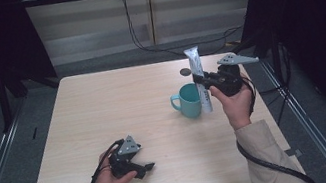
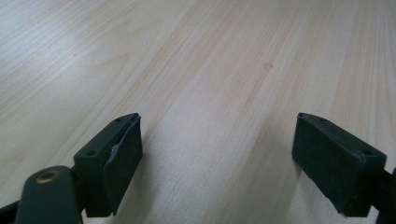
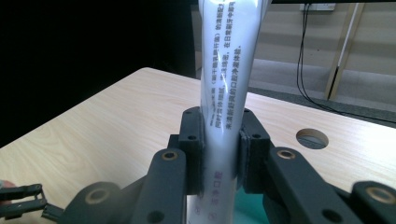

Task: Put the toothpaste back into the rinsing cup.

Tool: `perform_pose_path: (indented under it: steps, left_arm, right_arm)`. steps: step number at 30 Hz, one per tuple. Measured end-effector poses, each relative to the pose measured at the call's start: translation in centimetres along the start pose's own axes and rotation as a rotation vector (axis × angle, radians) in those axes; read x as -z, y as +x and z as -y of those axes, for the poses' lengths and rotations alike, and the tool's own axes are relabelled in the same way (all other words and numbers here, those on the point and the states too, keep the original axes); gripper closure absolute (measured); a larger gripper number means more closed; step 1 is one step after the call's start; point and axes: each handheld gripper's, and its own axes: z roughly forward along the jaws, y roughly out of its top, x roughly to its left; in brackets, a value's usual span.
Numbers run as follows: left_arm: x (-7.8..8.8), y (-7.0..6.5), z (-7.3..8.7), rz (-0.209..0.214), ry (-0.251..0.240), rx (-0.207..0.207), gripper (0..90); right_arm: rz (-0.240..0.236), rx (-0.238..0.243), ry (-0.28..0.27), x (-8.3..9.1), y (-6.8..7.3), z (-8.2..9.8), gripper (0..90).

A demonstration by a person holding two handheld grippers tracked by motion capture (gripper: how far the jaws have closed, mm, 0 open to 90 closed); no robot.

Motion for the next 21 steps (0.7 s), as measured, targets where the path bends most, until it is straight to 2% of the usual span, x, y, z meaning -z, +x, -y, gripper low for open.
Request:
perform_pose_path:
  steps: [16,21]
  left_arm:
    - [0.0,0.0,0.0,0.001,0.001,0.0,16.0]
    - [0.0,0.0,0.0,0.001,0.002,0.0,16.0]
  right_arm:
    - [0.006,0.004,-0.002,-1.2,-0.2,-1.1,74.9]
    - [0.011,-0.01,-0.009,-1.5,-0.5,-1.2,74.9]
